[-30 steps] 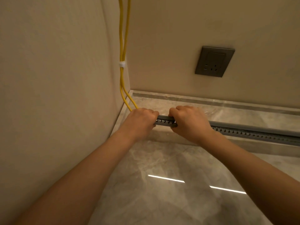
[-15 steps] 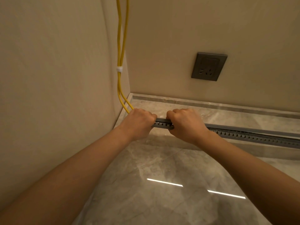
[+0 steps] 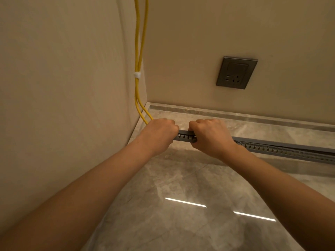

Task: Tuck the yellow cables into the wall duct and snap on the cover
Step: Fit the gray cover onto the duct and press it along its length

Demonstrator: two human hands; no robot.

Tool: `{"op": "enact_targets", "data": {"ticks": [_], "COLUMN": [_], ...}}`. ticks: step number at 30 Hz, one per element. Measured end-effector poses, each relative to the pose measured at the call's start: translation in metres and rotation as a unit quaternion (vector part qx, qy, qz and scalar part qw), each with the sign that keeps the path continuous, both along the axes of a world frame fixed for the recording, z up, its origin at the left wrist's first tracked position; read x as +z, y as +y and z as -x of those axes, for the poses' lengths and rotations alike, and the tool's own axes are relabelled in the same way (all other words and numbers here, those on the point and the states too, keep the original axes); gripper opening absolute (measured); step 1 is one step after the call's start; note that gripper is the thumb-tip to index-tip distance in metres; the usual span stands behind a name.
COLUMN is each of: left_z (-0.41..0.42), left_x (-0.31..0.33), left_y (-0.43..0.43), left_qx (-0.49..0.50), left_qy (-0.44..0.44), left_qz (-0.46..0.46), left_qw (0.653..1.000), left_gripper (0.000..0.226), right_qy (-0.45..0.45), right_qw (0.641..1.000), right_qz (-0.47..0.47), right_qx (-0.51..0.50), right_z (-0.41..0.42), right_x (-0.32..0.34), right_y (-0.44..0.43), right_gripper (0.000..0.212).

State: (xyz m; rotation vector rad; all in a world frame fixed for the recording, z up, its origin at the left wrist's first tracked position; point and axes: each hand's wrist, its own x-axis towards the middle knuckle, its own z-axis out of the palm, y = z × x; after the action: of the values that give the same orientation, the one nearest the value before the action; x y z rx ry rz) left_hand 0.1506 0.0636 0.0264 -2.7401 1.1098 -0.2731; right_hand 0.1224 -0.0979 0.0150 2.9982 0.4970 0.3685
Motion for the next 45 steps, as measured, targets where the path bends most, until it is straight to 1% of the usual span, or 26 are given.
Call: {"op": "enact_targets", "data": {"ticks": [7, 13, 21, 27, 32, 36, 40, 45], "left_z": [0.001, 0.003, 0.004, 0.007, 0.005, 0.001, -0.003, -0.008], "left_x": [-0.001, -0.006, -0.010, -0.015, -0.018, -0.022, -0.031, -0.040], "left_y": [0.001, 0.002, -0.001, -0.001, -0.001, 0.002, 0.005, 0.007], "left_qx": [-0.009, -0.016, -0.026, -0.030, -0.039, -0.027, -0.023, -0.019], "left_qy": [-0.001, 0.012, -0.012, -0.028, -0.017, -0.029, -0.036, -0.035], "left_qz": [0.018, -0.006, -0.040, -0.068, -0.080, -0.073, -0.047, -0.020], "left_qw": [1.000, 1.000, 0.999, 0.997, 0.996, 0.997, 0.998, 0.999], "left_gripper": [0.013, 0.012, 0.010, 0.012, 0.015, 0.008, 0.006, 0.004], "right_qy": [0.023, 0.020, 0.018, 0.041, 0.058, 0.041, 0.031, 0.043], "right_qw": [0.999, 1.000, 0.999, 0.999, 0.997, 0.998, 0.999, 0.998], "right_qz": [0.024, 0.017, 0.016, 0.031, 0.045, 0.049, 0.039, 0.012], "right_qx": [-0.003, -0.012, -0.026, -0.017, -0.004, 0.009, 0.016, -0.033], "right_z": [0.005, 0.010, 0.007, 0.008, 0.007, 0.006, 0.013, 0.024], "right_x": [0.002, 0.001, 0.002, -0.001, -0.003, -0.007, -0.019, -0.028], "right_y": [0.004, 0.007, 0.009, 0.011, 0.013, 0.010, -0.002, -0.038], "right_gripper": [0.014, 0.009, 0.010, 0.009, 0.011, 0.011, 0.018, 0.022]}}
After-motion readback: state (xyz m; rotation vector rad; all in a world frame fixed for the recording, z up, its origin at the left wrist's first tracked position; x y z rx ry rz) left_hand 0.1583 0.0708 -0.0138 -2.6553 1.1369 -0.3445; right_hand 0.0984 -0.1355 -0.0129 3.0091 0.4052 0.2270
